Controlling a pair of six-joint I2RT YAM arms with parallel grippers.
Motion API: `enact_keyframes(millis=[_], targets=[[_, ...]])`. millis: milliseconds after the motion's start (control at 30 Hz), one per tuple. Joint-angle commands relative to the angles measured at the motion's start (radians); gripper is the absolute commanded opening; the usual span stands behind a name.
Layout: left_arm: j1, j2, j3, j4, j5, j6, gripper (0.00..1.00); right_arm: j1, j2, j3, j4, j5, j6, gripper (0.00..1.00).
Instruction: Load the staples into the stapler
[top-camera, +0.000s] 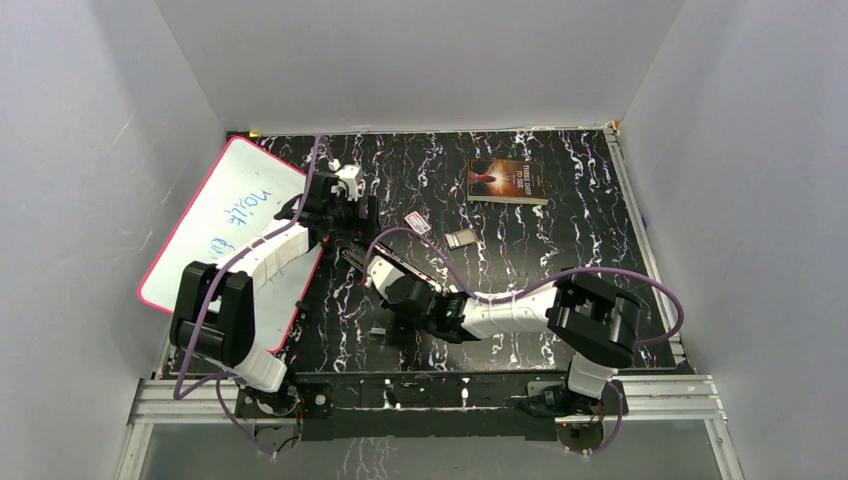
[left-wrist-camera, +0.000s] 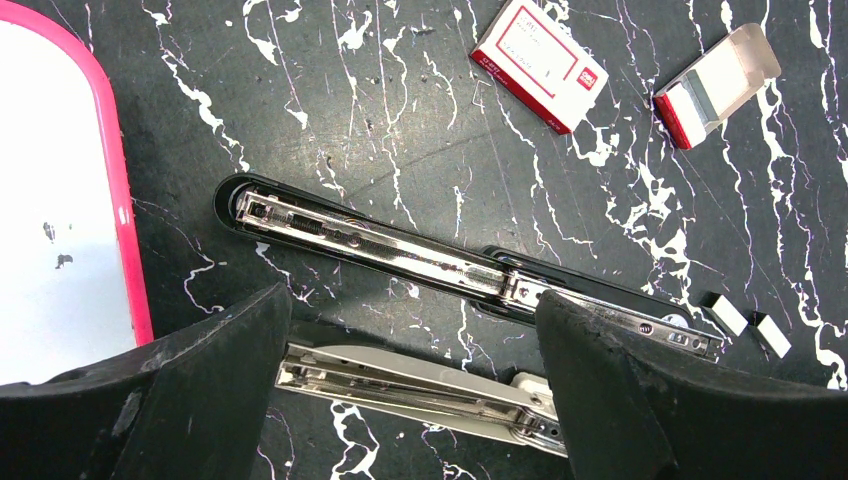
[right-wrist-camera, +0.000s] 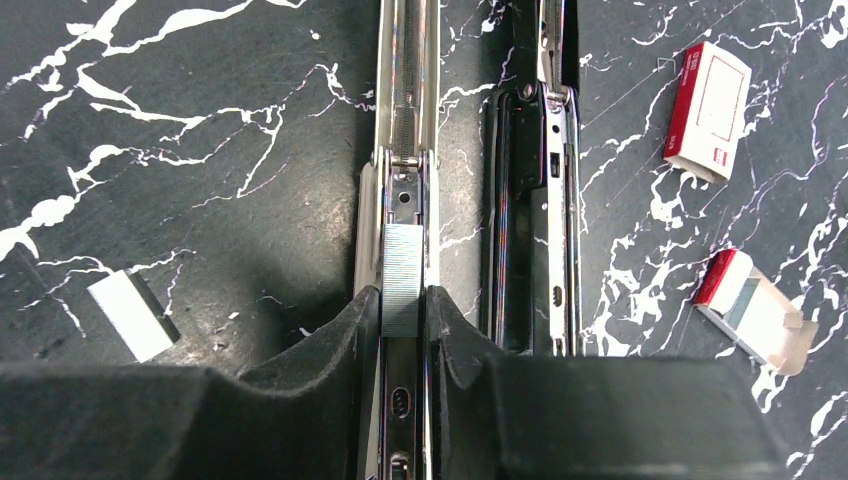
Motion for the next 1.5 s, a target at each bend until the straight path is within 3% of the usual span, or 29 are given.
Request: enact_keyframes(millis=[0,700,1033,1467], targets=[[0.004,-0.022,0.034,-0.014,-0.004,0.009,0.92,-0.018,-0.086,-0.036,0.139,0.0,0.063,0.23],[0.004,-0.018,0.035,-0.015,-0.005,0.009,0.92,-0.049,-0.046,-0.092,0.192,-0.095,0.102,0.28],[0.003,-0.016,0.036,-0.016,-0.004,0.01,0.92,-0.05,-0.055,-0.094,0.191,-0.078,0.095,0.37],[0.003,-0.02,0.036,-0.015,-0.005,0.01,0.92,-0.05,-0.026,-0.042,0.133,-0.067,0.091,0.34]])
